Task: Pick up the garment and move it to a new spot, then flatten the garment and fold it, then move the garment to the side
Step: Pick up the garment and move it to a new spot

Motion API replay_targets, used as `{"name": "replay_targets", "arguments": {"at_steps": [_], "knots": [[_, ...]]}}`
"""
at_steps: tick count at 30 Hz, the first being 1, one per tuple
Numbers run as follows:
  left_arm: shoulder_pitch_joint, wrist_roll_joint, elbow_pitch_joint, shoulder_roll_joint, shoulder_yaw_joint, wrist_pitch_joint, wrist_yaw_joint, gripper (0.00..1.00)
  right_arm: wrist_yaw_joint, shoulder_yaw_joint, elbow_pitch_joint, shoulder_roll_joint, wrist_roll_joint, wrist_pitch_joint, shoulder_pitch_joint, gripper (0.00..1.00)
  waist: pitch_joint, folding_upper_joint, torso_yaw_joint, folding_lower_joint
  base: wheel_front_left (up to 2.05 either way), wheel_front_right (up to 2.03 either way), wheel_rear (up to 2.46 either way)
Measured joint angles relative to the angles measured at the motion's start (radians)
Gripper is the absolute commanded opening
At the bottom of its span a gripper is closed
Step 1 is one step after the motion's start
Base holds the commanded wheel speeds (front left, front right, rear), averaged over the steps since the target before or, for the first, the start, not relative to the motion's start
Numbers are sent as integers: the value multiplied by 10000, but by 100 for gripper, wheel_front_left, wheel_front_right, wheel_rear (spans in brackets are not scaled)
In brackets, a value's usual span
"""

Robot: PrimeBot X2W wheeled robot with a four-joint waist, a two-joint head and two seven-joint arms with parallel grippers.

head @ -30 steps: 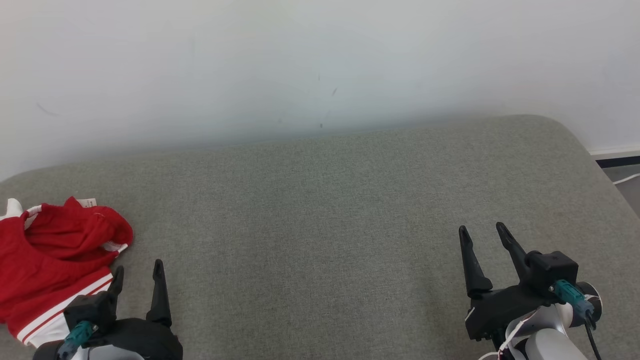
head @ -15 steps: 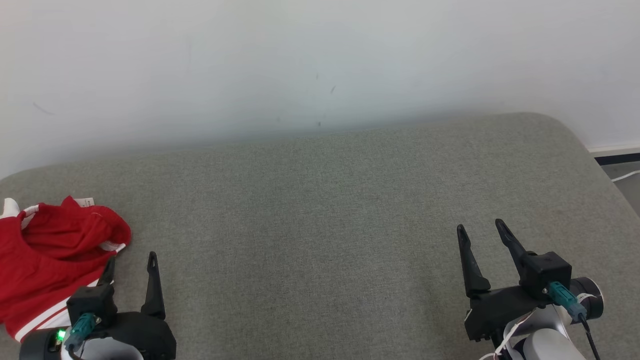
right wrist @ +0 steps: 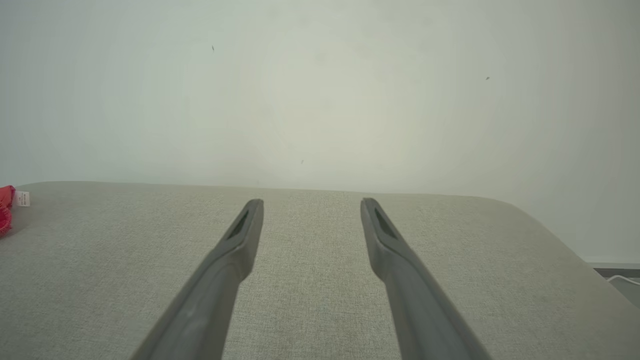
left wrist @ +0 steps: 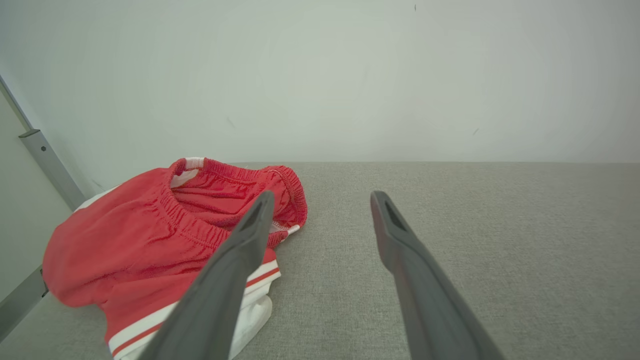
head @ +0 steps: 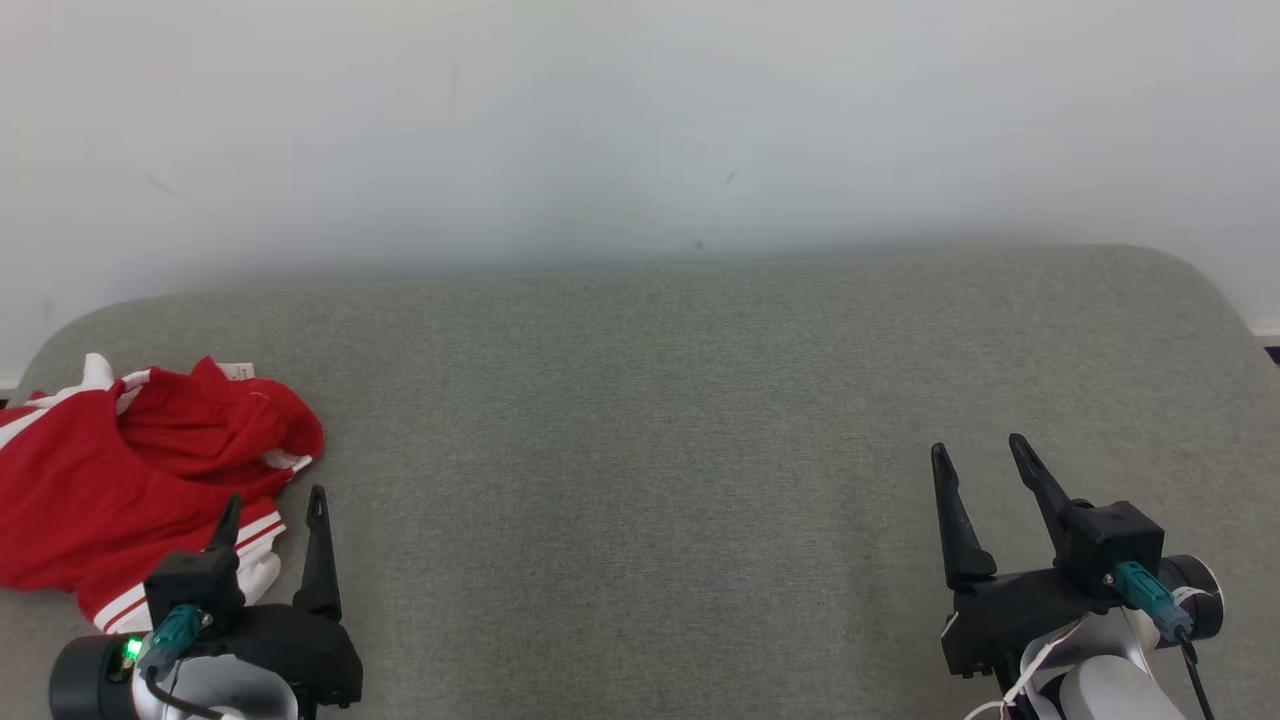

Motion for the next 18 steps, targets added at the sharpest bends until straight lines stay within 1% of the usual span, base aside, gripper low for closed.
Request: {"name": "replay_targets", "arguments": {"at_steps": [4, 5, 9, 10, 11, 18], "knots": [[0, 4, -36, -12, 65, 31, 0, 100, 0, 8, 2, 19, 29, 10, 1, 100, 21, 0, 446, 0, 0, 0, 0], [0, 4, -36, -12, 65, 31, 0, 100, 0, 8, 2, 19, 29, 10, 1, 100, 21, 0, 446, 0, 0, 0, 0], [0, 29, -65, -23, 205, 48, 0, 100, 4, 79, 17, 100, 94, 71, -9, 100, 49, 0, 953, 0, 0, 0, 0], [-6, 27, -69, -19, 230, 119, 0, 100, 8, 102, 50, 121, 100, 94, -10, 100, 64, 0, 1220, 0, 0, 0, 0], [-6, 27, -69, -19, 230, 119, 0, 100, 8, 102, 50, 121, 100, 94, -10, 100, 64, 0, 1220, 0, 0, 0, 0], [-228, 27, -88, -25, 343, 130, 0, 100, 19, 117, 123, 130, 140, 178, -66, 100, 122, 0, 2182, 0, 0, 0, 0]]}}
